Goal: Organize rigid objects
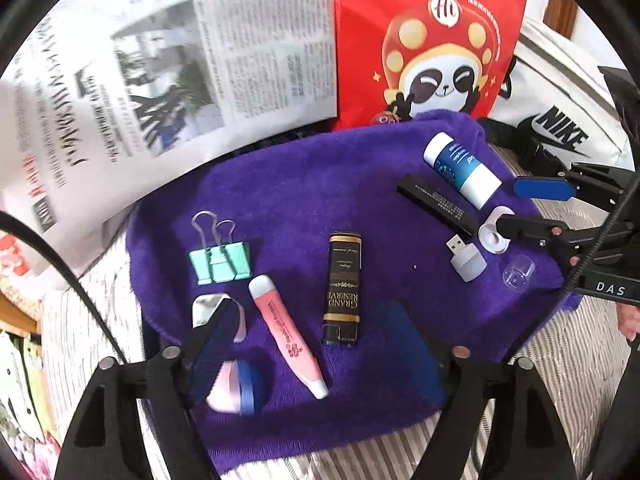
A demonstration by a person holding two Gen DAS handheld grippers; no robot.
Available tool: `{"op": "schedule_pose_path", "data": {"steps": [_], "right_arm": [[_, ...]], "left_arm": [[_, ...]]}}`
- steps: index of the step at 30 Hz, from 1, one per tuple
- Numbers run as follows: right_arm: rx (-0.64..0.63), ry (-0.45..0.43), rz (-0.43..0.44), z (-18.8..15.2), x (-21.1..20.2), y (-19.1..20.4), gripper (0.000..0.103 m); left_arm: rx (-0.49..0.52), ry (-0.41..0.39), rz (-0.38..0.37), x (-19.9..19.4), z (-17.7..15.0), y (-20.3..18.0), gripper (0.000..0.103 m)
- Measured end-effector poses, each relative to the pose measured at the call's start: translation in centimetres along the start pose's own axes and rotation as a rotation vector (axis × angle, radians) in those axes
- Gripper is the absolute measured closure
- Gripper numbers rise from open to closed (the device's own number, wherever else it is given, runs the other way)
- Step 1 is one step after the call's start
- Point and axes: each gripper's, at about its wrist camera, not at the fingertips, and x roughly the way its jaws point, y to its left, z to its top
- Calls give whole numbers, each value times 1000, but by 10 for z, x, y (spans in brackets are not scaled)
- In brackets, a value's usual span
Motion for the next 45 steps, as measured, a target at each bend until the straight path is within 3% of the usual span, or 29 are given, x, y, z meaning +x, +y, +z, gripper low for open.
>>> {"op": "schedule_pose_path", "data": {"steps": [5, 9, 12, 18, 27, 37, 45], "right_arm": [[-10, -31, -35, -1, -15, 12, 32], [-3, -52, -73, -7, -28, 25, 13], [27, -51, -76, -18, -40, 32, 8], [55, -65, -147, -45, -81, 61, 0], [183, -55, -208, -95, -146, 89, 0], [322, -125, -176, -155, -218, 106, 0], [291, -159, -232, -172, -252, 121, 0]], "left_arm": [[-51, 20, -30, -14, -16, 6, 17], [-50, 14, 37, -37, -33, 9, 7], [-74, -13, 66, -59, -44, 15, 7], [-148, -102, 52, -109, -65, 13, 5], [-225, -206, 54, -175, -118, -4, 4], [-233, -259, 134, -231, -179, -33, 4], [-264, -285, 123, -259, -204, -36, 2]]}}
